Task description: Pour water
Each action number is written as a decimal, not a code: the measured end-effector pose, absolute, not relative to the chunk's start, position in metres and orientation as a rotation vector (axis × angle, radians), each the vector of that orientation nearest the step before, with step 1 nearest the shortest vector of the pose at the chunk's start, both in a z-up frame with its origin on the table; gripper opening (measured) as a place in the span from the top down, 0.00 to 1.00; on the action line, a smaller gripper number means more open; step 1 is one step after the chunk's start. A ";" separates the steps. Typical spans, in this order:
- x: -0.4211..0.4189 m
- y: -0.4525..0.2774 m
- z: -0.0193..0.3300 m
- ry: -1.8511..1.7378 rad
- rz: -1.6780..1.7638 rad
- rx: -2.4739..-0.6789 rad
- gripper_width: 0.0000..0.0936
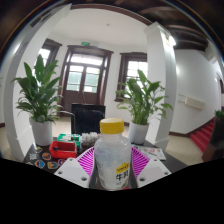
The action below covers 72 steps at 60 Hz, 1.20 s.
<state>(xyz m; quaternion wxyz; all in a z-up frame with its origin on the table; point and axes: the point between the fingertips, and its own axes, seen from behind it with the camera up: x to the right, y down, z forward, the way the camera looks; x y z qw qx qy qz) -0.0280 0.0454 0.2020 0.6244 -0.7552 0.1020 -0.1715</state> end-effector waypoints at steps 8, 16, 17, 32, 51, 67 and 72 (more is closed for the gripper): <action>0.008 0.050 0.149 0.301 -0.402 -1.792 0.49; 0.020 0.051 0.108 0.303 -0.417 -1.821 0.49; 0.022 0.051 0.105 0.302 -0.420 -1.820 0.49; 0.027 0.042 0.084 0.362 -0.310 -1.770 0.48; 0.023 0.034 0.066 0.391 -0.212 -1.838 0.11; -0.012 -0.036 0.071 0.271 -0.141 -1.903 0.13; -0.028 -0.061 0.082 0.219 -0.120 -1.910 0.13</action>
